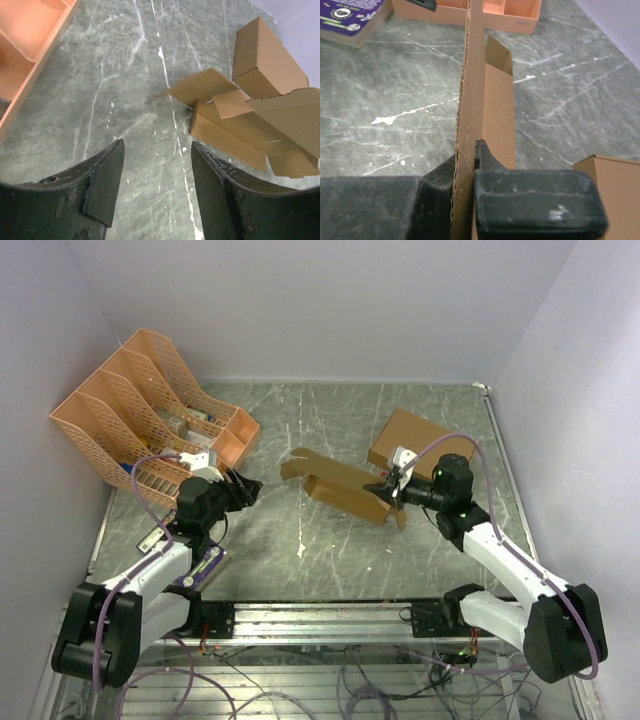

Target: Fold the paper box

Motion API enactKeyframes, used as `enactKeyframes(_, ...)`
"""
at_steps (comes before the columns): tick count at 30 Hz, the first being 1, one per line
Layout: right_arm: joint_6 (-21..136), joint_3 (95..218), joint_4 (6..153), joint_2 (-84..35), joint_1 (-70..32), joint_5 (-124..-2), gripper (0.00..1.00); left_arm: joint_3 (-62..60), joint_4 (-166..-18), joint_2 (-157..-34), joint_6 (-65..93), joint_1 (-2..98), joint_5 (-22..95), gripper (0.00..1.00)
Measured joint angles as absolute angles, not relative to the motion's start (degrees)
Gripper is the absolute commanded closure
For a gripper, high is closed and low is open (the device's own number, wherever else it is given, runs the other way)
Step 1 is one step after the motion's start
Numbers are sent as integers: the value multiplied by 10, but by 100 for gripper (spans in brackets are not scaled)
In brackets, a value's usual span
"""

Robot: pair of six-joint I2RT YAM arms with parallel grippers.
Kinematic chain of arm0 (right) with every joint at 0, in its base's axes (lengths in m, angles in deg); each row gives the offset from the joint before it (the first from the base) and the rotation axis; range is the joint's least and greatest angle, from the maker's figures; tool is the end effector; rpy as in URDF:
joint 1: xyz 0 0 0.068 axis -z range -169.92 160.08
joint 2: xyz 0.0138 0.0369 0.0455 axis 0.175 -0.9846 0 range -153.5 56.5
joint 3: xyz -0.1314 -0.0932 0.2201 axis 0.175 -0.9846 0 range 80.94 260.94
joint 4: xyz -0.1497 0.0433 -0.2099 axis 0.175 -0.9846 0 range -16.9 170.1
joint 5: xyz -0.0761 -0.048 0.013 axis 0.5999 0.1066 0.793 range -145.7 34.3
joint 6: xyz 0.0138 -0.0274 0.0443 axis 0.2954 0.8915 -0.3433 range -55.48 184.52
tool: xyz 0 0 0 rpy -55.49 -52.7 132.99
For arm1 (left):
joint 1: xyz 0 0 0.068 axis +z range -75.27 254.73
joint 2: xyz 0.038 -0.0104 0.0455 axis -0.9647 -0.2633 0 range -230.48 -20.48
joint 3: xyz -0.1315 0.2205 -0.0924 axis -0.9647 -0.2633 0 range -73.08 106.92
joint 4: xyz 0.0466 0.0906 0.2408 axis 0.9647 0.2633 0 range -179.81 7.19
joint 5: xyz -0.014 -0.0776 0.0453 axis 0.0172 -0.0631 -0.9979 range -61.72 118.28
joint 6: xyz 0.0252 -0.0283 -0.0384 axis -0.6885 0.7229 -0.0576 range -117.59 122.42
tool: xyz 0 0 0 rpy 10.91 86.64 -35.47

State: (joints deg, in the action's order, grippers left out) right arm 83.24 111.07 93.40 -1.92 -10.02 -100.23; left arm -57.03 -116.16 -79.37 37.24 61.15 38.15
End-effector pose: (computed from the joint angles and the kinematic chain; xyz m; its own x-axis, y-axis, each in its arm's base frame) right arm 0.1999 0.0997 0.2494 0.0528 -0.2243 -0.9731 -0.9125 0.3850 -0.1382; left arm 0.2014 -0.0549 0.1860 -0.4498 -0.4701 -0.7594 0.1635 0.7925 -0.5875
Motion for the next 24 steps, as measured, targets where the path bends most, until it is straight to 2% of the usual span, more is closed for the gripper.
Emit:
enactKeyframes(6,828,1143,910,-59,-45,-1056,100,-567,-1224,-840,356,611,375,33)
enactKeyframes(15,840,1144,879,-67,-42,-1109,100,-542,-1284,-915,338,611,379,33)
enactKeyframes(24,822,1144,876,-99,-7,-1149,100,-523,-1387,-1022,310,611,431,34)
